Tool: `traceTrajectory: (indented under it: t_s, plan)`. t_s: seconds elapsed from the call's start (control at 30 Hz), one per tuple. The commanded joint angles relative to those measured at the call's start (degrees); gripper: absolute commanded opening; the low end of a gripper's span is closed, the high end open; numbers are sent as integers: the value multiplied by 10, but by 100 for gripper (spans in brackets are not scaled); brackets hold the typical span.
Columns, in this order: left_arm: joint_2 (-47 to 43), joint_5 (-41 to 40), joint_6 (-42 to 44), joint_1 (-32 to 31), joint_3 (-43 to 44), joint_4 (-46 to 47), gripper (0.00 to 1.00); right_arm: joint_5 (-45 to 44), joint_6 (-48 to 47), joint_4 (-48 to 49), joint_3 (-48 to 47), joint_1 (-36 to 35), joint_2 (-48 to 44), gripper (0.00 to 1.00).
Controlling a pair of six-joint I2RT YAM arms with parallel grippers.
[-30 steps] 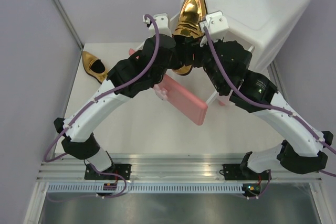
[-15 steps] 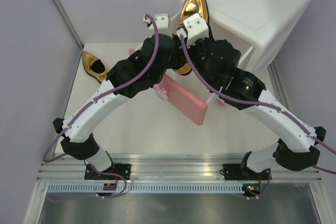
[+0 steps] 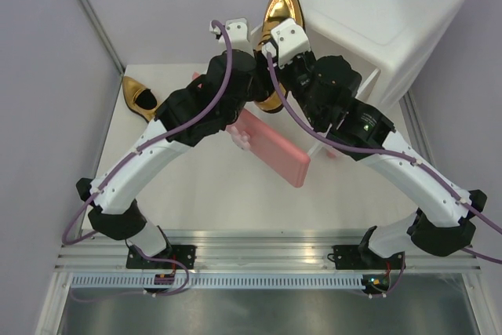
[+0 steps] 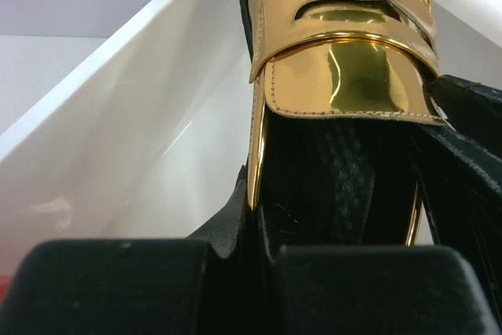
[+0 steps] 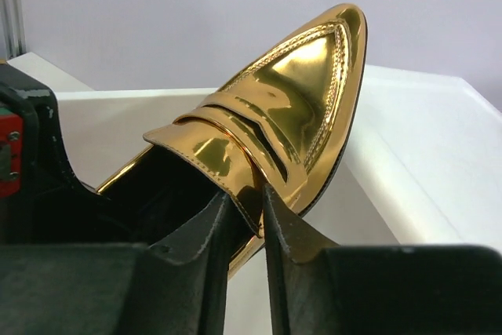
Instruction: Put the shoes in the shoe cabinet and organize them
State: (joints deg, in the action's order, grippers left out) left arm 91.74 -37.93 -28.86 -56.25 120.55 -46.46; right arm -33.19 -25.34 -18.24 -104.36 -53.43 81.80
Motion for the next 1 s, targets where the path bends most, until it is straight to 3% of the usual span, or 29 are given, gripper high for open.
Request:
traceTrajectory:
  t_s: [0.0,0.03,0.13,0.7,0.73,0.8,0.9,0.97]
  plan:
    - [-49,40,10,-7,15,80,2,25,-17,31,10,15,-9,25]
    - [-49,44,11,-6,16,80,2,36,-19,30,12,19,-10,14]
    - [-50,58,11,-6,16,80,2,59,-23,32,16,25,-13,0]
    - [-75,82,16,-7,4,109,2,163,-48,22,57,49,-45,1]
    - [-74,83,18,-7,4,110,2,160,-52,27,59,50,-44,7]
    - [-74,87,21,-6,5,111,2,149,-59,48,71,50,-44,30]
    - [-75,89,21,-6,6,112,2,142,-71,58,69,50,-38,46]
    - [-75,88,24,-7,5,113,2,137,-81,60,62,50,-30,48]
